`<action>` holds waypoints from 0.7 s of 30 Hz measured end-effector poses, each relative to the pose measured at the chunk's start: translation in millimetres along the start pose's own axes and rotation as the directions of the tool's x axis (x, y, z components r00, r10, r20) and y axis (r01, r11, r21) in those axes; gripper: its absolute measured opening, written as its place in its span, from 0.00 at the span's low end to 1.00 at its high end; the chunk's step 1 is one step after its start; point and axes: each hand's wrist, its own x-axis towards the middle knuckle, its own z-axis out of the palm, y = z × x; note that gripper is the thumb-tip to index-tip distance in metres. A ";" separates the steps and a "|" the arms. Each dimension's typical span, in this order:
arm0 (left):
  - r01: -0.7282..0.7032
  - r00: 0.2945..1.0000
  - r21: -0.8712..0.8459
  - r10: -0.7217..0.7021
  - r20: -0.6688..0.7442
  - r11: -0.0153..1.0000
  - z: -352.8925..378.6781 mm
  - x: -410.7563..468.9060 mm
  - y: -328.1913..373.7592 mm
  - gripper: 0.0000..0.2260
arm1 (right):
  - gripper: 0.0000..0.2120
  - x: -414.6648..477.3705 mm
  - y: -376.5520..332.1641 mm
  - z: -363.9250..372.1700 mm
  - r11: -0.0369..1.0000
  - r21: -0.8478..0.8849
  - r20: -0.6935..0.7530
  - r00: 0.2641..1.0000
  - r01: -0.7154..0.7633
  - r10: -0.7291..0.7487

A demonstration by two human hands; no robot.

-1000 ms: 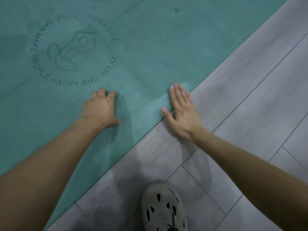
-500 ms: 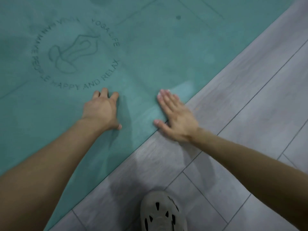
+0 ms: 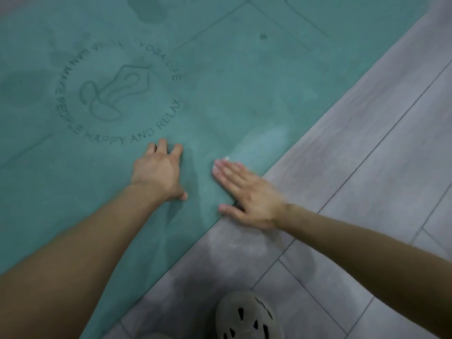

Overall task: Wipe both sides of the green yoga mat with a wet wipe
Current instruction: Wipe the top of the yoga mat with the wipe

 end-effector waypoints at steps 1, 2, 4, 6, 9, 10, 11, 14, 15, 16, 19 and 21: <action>-0.001 1.000 -0.003 0.001 0.000 1.000 1.2 1.2 -1.4 0.49 | 0.38 -6.8 -5.7 1.7 0.983 -0.039 0.069 0.982 0.178 -0.175; -0.008 1.000 -0.010 0.008 0.001 1.000 1.8 2.5 -2.7 0.50 | 0.36 -9.8 5.0 -3.0 0.966 -0.065 0.084 0.966 0.249 -0.243; -0.019 1.000 -0.035 0.019 0.001 0.999 1.5 4.9 -5.6 0.50 | 0.33 -8.7 51.5 -14.3 0.996 -0.087 -0.017 1.000 0.013 -0.014; -0.014 1.000 -0.061 0.014 -0.001 0.998 0.5 5.3 -7.8 0.51 | 0.34 -5.5 97.5 -32.1 0.897 -0.068 -0.144 0.893 -0.438 0.425; -0.007 1.000 -0.087 0.006 -0.009 0.996 -1.1 4.4 -8.8 0.52 | 0.39 19.3 100.4 -38.0 0.714 0.088 -0.154 0.699 -0.694 0.698; -0.008 1.000 -0.096 0.007 -0.015 0.995 -0.8 4.4 -9.2 0.52 | 0.40 32.1 78.9 -32.0 0.770 0.104 -0.143 0.757 -0.629 0.638; -0.012 1.000 -0.103 0.010 -0.022 0.995 0.3 4.1 -10.2 0.52 | 0.41 41.7 51.4 -24.6 0.880 0.090 -0.126 0.871 -0.466 0.474; -0.024 0.998 -0.118 0.017 -0.058 0.993 5.0 2.5 -14.9 0.51 | 0.36 52.7 -1.6 -3.3 0.969 -0.059 0.061 0.970 0.240 -0.237; -0.031 0.997 -0.122 0.022 -0.071 0.992 7.1 1.4 -15.9 0.51 | 0.35 58.7 8.5 -9.2 0.941 -0.105 0.080 0.946 0.322 -0.315; -0.039 0.996 -0.126 0.028 -0.082 0.991 9.0 0.4 -16.8 0.50 | 0.34 66.2 28.9 -15.7 0.956 -0.131 0.044 0.965 0.262 -0.258; -0.040 0.995 -0.147 0.026 -0.092 0.988 10.3 -1.4 -17.6 0.50 | 0.38 82.0 103.6 -42.8 0.906 -0.048 -0.135 0.902 -0.420 0.410; -0.037 0.996 -0.155 0.023 -0.088 0.987 9.7 -0.4 -17.6 0.50 | 0.43 87.5 130.0 -54.8 0.692 0.078 -0.150 0.678 -0.718 0.720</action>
